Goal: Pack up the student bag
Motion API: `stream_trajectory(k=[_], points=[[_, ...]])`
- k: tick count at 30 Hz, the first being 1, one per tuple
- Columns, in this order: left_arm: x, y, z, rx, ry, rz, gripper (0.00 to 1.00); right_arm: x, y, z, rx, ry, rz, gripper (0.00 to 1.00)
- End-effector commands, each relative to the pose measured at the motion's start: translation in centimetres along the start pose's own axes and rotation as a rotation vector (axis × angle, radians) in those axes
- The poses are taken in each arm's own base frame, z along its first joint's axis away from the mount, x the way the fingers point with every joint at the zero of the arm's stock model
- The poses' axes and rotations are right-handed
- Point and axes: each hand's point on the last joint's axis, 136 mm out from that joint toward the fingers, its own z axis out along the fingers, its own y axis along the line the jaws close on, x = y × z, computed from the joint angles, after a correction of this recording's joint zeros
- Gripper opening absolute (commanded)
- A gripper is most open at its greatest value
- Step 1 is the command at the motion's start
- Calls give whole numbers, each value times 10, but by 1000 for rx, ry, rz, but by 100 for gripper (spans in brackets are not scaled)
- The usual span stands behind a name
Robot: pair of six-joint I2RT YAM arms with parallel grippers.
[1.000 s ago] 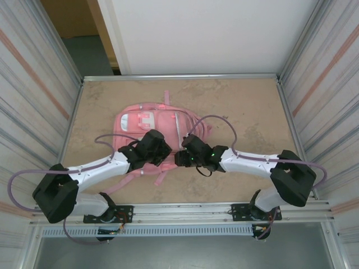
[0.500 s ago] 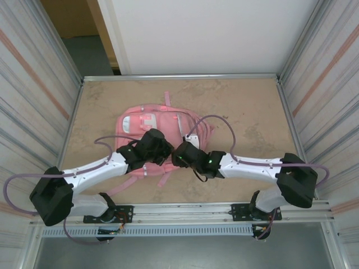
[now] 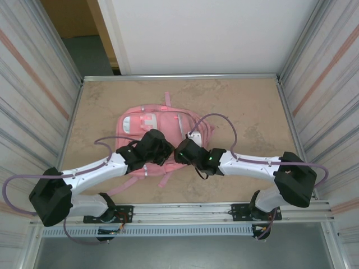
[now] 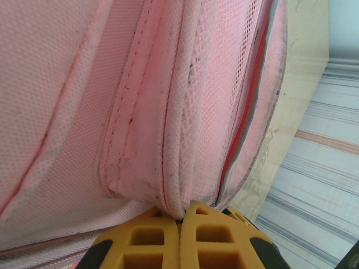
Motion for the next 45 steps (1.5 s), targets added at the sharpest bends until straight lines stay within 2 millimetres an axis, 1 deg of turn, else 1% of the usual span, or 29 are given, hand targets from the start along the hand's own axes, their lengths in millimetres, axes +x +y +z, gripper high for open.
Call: stream_trajectory(k=[1, 2, 5, 9, 13, 15, 19, 20, 22, 26, 31, 36, 39, 44, 45], points=[[12, -31, -23, 118, 39, 21, 0, -3, -36, -9, 106, -22, 31, 69], [11, -32, -23, 119, 36, 25, 0, -1, -42, -11, 110, -21, 37, 68], [9, -29, -25, 109, 32, 20, 0, 0, -54, -18, 96, -13, 42, 66], [8, -28, -27, 104, 33, 15, 0, -3, -56, -32, 60, -26, -9, 65], [6, -23, -30, 94, 20, 5, 0, -9, -40, -46, -25, 5, -24, 63], [5, -22, -31, 100, 16, 4, 0, -12, -28, -50, -75, 11, -9, 63], [3, -18, -31, 93, 5, -3, 0, -14, 0, -52, -184, 52, 48, 63], [3, -18, -31, 93, 4, -8, 0, -14, 4, -52, -194, 61, 64, 63], [3, -17, -30, 94, 7, -7, 0, -10, 10, -51, -199, 67, 94, 62], [3, -15, -29, 85, 7, -9, 0, -4, 17, -46, -189, 37, 76, 61], [5, -17, -28, 91, 15, -1, 0, 5, 7, -31, -115, 23, 44, 59], [6, -15, -28, 102, 23, -11, 0, 3, 0, -21, -48, 11, 18, 59], [7, -14, -28, 97, 26, -16, 0, 0, 4, -15, -48, 18, 19, 54], [8, -17, -29, 105, 38, 0, 0, 3, 9, -8, -54, 33, 45, 42], [9, -17, -29, 105, 40, -1, 0, 3, 11, -7, -57, 38, 51, 41]])
